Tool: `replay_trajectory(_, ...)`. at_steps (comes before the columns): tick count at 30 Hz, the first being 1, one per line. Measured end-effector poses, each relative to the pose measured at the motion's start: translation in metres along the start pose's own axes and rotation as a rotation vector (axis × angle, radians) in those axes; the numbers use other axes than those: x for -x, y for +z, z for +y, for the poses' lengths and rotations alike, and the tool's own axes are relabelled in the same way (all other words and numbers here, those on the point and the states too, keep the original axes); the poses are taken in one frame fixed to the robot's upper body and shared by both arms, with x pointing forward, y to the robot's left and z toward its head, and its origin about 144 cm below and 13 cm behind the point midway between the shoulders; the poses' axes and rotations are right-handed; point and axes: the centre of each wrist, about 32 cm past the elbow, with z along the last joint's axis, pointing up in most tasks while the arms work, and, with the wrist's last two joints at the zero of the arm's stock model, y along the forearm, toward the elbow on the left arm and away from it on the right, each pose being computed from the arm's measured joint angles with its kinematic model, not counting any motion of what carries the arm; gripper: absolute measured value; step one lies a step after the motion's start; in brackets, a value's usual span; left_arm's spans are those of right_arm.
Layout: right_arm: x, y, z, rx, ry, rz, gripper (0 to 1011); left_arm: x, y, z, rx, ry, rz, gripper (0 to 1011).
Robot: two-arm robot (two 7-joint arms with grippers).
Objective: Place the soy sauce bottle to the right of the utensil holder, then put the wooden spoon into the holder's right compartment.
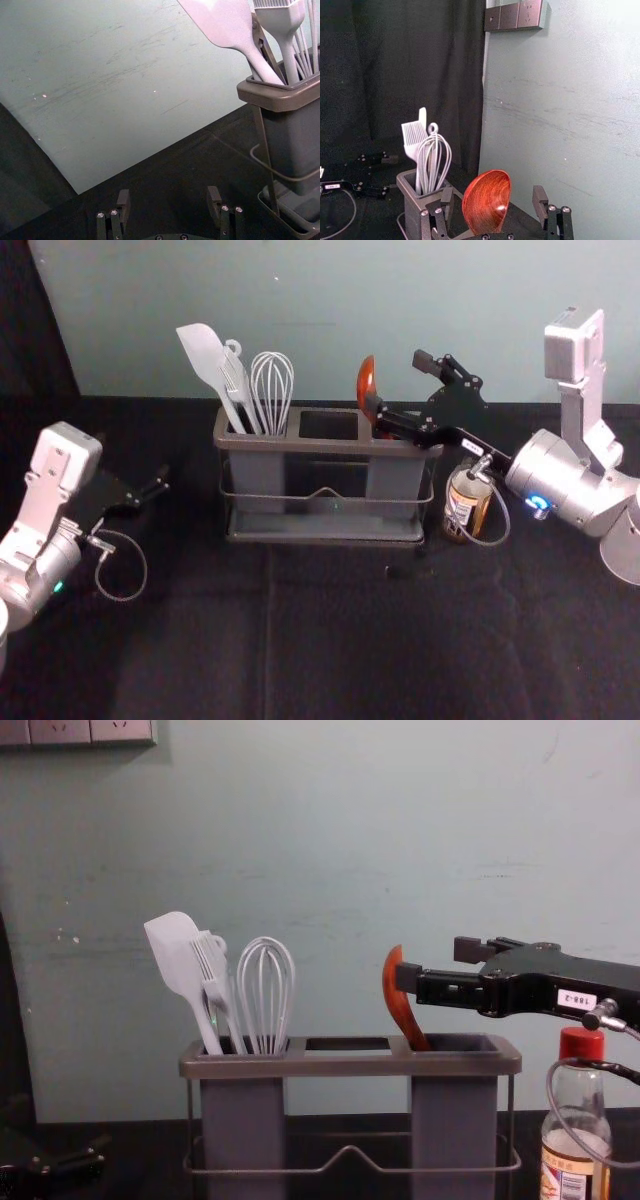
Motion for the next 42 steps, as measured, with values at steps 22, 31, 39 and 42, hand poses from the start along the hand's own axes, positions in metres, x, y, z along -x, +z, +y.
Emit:
replay_trajectory(22, 0.026, 0.051, -0.023, 0.002, -0.137, -0.035, 1004, 0.0, 0.0, 0.0, 0.0, 0.0, 0.0, 1005)
replay_trajectory(31, 0.038, 0.065, -0.06, 0.023, -0.288, -0.027, 1004, 0.0, 0.0, 0.0, 0.0, 0.0, 0.0, 1005)
replay_trajectory(39, 0.046, 0.053, -0.1, 0.04, -0.356, -0.021, 1004, 0.0, 0.0, 0.0, 0.0, 0.0, 0.0, 1005)
replay_trajectory(42, 0.054, 0.039, -0.12, 0.055, -0.378, -0.031, 1004, 0.0, 0.0, 0.0, 0.0, 0.0, 0.0, 1005)
